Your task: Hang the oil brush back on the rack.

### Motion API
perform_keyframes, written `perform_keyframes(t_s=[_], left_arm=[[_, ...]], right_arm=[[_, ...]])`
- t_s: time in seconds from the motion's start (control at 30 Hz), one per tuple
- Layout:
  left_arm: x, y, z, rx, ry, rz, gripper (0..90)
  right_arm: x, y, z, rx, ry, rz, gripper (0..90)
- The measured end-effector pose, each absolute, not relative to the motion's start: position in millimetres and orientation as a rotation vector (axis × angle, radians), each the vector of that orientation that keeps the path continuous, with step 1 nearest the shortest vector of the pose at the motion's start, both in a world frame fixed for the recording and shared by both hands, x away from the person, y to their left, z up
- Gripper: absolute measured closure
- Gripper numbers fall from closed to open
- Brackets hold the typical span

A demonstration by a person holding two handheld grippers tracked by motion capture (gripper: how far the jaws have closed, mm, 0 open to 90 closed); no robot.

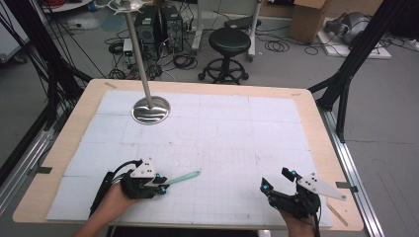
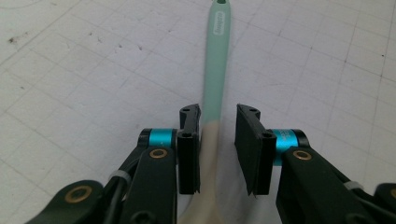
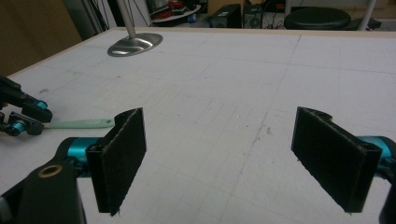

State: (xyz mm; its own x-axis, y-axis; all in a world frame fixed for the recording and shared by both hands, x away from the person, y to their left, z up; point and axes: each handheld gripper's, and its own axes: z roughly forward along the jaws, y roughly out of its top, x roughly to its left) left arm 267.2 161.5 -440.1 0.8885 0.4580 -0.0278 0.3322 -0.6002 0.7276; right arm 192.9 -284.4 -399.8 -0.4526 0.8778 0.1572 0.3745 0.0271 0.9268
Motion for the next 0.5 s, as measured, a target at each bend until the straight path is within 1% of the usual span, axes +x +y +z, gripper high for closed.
perform_keyframes(t_s=[0.1,0.2,0.5], left_arm=[[267.9,160.8,-440.6,2.262,0.566,0.206,75.0],[269.5,159.8,-440.1,2.262,0.586,0.188,80.6],[268.0,158.4,-438.6,2.272,0.598,0.203,82.0]], right_arm=[[193.2,-285.3,-399.8,1.268,1.842,1.429,16.4],[193.7,-285.9,-399.5,1.277,1.831,1.44,16.5],[195.0,-283.6,-401.2,1.275,1.856,1.434,16.9]])
